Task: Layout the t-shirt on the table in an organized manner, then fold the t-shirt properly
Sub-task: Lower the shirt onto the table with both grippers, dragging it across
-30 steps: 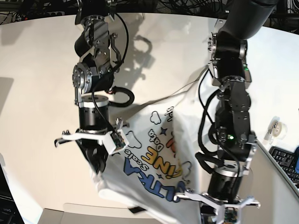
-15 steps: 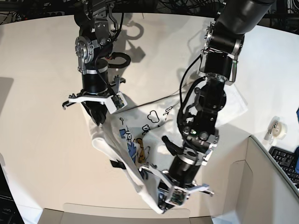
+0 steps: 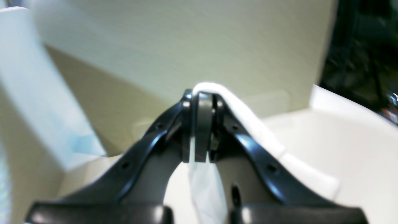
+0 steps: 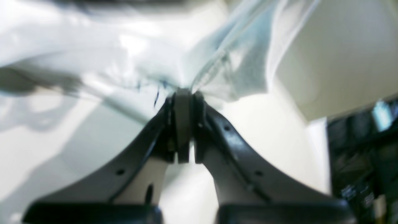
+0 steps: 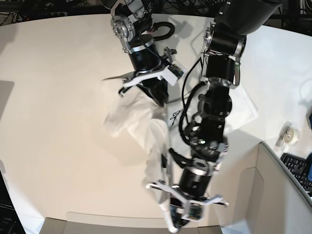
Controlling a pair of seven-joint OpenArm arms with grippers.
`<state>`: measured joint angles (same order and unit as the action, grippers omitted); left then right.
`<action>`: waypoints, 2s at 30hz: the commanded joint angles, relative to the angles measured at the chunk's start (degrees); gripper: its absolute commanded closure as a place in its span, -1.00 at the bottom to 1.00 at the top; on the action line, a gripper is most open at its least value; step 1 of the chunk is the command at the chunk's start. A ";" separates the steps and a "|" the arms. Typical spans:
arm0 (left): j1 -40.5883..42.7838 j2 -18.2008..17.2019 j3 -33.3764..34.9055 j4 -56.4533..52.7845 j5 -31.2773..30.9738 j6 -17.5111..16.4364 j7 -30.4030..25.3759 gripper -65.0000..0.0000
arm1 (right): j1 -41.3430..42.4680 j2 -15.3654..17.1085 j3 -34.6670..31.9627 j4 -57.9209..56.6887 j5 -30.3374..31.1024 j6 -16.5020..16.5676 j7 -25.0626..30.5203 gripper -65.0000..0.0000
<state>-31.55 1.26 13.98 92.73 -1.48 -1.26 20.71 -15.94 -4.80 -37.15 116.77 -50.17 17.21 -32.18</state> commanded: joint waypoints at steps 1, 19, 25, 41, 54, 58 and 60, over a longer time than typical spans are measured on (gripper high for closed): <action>-2.25 -0.42 -2.24 1.73 0.11 0.69 -2.73 1.00 | -0.45 -2.02 -4.48 0.90 1.16 -0.29 0.84 1.00; -2.25 -0.69 5.50 7.45 -0.24 0.69 -2.38 1.00 | 1.57 -4.20 7.04 1.16 2.57 -4.16 5.85 1.00; -2.34 7.67 15.08 -2.66 -0.24 0.69 -2.91 1.00 | -0.80 -4.20 18.38 1.16 2.57 -8.29 5.85 1.00; -5.59 7.74 42.24 -27.01 -0.24 0.69 -17.76 1.00 | -8.89 -2.89 41.67 0.90 18.66 -7.94 0.76 1.00; -2.43 7.74 53.93 -25.87 0.11 0.60 -17.94 -0.01 | -8.45 8.45 43.08 0.90 38.00 -7.94 -10.94 0.38; 0.65 7.14 47.08 -20.60 0.11 0.51 -17.24 -0.02 | -7.66 8.71 47.30 0.99 38.17 -7.94 -10.85 -0.07; 2.50 5.03 42.68 -16.73 0.11 0.51 -17.15 -0.02 | -6.52 8.71 49.76 0.99 38.17 -7.94 -10.85 -0.09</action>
<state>-28.10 6.39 57.12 75.26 -1.28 -1.65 4.51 -22.87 3.53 12.38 116.62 -11.79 9.67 -44.40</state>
